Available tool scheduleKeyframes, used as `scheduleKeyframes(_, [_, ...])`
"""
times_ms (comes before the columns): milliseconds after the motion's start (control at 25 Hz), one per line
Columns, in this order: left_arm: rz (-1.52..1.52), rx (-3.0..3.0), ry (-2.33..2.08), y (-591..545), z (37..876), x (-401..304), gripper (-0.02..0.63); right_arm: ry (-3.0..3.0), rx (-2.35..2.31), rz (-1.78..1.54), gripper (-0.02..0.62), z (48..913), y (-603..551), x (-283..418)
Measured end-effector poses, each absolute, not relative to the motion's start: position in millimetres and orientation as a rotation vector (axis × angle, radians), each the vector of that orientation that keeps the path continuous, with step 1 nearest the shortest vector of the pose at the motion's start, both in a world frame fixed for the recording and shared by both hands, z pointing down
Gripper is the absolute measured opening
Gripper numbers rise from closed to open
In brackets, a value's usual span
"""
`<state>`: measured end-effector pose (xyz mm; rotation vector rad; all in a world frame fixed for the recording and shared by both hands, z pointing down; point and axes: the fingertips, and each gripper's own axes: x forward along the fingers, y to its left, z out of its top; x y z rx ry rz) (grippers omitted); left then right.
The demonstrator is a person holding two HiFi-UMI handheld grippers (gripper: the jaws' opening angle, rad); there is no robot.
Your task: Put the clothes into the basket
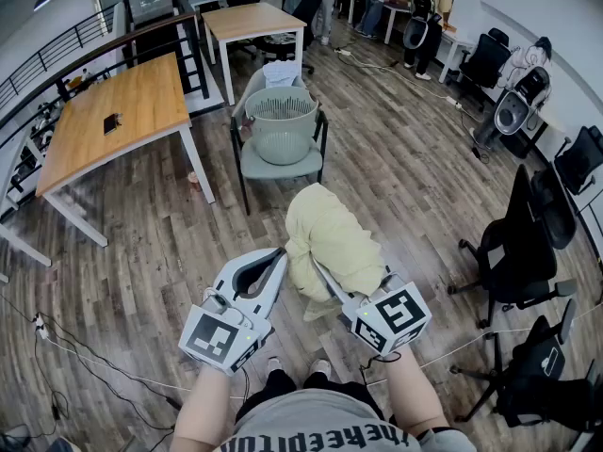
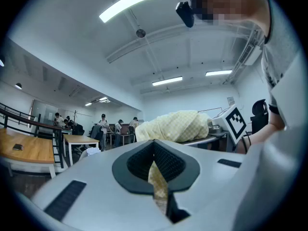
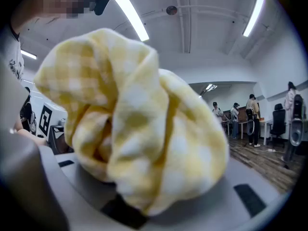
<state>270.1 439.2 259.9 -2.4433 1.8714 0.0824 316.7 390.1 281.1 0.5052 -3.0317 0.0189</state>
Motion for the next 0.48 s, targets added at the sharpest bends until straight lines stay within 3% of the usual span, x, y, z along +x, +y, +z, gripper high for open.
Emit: scheduleKeyframes(480, [0.083, -2.462, 1.855, 439, 260, 247, 0.014, -3.022, 0.525, 0.022, 0.204, 282, 392, 294])
